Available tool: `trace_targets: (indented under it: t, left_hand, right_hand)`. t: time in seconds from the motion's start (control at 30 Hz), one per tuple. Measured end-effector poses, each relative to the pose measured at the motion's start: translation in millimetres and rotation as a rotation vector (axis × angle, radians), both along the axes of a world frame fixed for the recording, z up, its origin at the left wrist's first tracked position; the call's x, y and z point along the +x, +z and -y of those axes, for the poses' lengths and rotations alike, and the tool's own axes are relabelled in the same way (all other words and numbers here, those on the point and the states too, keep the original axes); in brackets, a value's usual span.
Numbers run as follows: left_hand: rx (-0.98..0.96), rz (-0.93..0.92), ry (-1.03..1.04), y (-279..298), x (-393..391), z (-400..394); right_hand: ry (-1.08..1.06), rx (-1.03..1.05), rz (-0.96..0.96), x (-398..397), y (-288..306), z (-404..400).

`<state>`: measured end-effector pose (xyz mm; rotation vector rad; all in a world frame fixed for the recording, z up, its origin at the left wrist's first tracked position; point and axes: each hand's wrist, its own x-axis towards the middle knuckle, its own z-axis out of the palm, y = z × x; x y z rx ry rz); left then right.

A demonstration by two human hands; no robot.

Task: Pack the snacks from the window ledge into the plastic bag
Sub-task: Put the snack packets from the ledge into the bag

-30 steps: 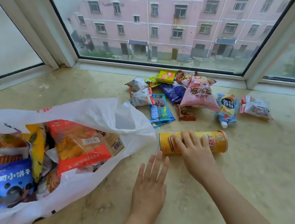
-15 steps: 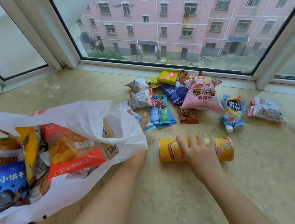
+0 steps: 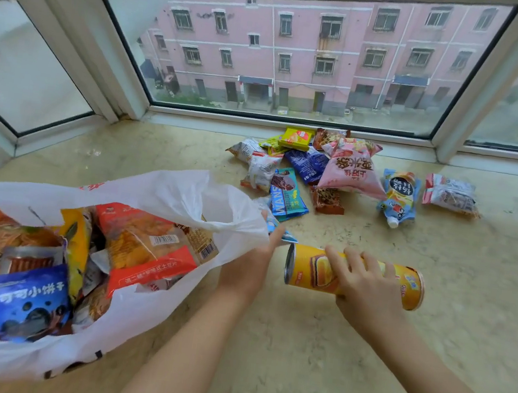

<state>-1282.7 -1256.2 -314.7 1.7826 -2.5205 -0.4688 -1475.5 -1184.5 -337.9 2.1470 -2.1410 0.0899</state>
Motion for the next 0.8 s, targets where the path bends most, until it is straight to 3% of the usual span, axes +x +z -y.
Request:
trace_targets:
  t: [0.07, 0.1, 0.3, 0.5, 0.8]
  left_hand:
    - [-0.205, -0.068, -0.08, 0.6, 2.4, -10.1]
    - [-0.275, -0.006, -0.111, -0.1, 7.2, -16.0]
    - [-0.479, -0.118, -0.227, 37.1, 32.2, -57.2]
    - [-0.613, -0.357, -0.224, 83.0, 86.8, -103.4]
    - [-0.805, -0.22, -0.256, 156.9, 227.2, -145.8]
  right_hand:
    - [-0.014, -0.016, 0.023, 3.0, 9.0, -11.9]
    - [-0.017, -0.028, 0.032, 4.1, 12.2, -18.5]
    - [-0.021, -0.113, 0.061, 29.1, 40.2, -66.8]
    - [0.09, -0.215, 0.116, 80.7, 71.4, -99.9]
    - [0.377, -0.303, 0.168, 192.3, 110.9, -102.0]
